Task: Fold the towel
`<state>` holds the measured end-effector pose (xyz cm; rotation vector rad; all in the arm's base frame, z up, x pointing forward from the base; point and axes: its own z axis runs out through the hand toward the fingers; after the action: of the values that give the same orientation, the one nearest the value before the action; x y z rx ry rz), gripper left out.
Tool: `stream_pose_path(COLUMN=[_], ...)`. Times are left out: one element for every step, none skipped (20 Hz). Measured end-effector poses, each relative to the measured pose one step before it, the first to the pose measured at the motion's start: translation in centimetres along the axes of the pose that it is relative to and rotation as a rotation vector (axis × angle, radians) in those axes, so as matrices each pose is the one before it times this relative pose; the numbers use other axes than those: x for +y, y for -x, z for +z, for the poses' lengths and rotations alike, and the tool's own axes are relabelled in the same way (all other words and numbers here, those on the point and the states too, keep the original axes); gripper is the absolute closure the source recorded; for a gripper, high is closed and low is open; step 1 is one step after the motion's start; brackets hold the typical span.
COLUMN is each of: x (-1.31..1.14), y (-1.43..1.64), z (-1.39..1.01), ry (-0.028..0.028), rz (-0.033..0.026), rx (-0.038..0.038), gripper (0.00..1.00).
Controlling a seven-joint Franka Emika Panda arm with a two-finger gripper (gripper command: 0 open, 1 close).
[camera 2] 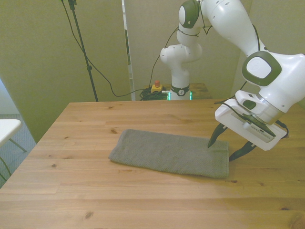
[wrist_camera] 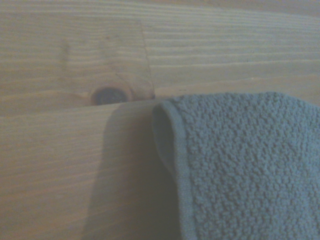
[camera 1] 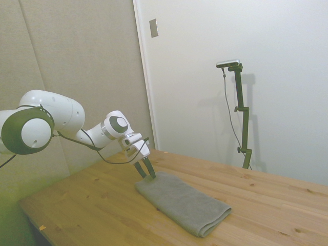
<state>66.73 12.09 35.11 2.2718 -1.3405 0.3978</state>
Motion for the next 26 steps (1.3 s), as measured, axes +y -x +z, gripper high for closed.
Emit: stream_pose_path(x=[0.025,0.025,0.041,0.065,0.107,0.097,0.080,0.072,0.061,0.058,0.065,0.088,0.105,0.106,0.088,0.101,0.095,0.087,0.024,0.000,0.014,0.018,0.025,0.007,0.006,0.005], y=[-0.009,0.023,0.028,-0.064,-0.112,-0.135,-0.163,-0.170,-0.139,-0.111,-0.032,-0.024,-0.003,0.014,0.018,0.029,0.052,0.062,0.010,-0.025,-0.032,0.000,0.055,0.045,0.018,-0.005], z=[0.083,0.096,0.168,0.123,0.124,0.121,0.122,0.125,0.125,0.104,0.206,0.111,0.112,0.122,0.125,0.098,0.070,0.075,0.065,0.022,0.043,0.036,0.064,0.052,0.027,-0.001], ry=[0.00124,0.00155,0.00238,0.00093,0.00194,0.00167,0.00092,0.00013,-0.00031,-0.00120,-0.00070,-0.00121,-0.00095,-0.00102,-0.00014,-0.00005,0.00067,0.00092,-0.00023,-0.00091,0.00024,0.00050,0.00078,0.00035,0.00034,-0.00004], rz=[0.00004,-0.00059,-0.00134,-0.00178,-0.00051,0.00120,0.00221,0.00174,0.00126,0.00129,-0.00008,-0.00014,-0.00046,-0.00069,-0.00070,-0.00087,-0.00114,-0.00128,-0.00031,0.00029,0.00032,-0.00059,-0.00128,-0.00138,-0.00073,-0.00005], rx=[-0.00021,-0.00033,0.00094,0.00568,0.00400,0.00089,-0.00057,0.00020,0.00056,-0.00026,-0.00106,-0.00071,-0.00101,-0.00093,-0.00087,-0.00080,-0.00066,-0.00069,-0.00046,-0.00005,-0.00007,-0.00019,-0.00041,-0.00030,-0.00014,0.00000], gripper=[0.00,0.00,1.00,1.00,1.00,1.00,1.00,1.00,1.00,1.00,1.00,1.00,1.00,1.00,1.00,1.00,1.00,1.00,1.00,1.00,1.00,1.00,1.00,1.00,1.00,1.00])
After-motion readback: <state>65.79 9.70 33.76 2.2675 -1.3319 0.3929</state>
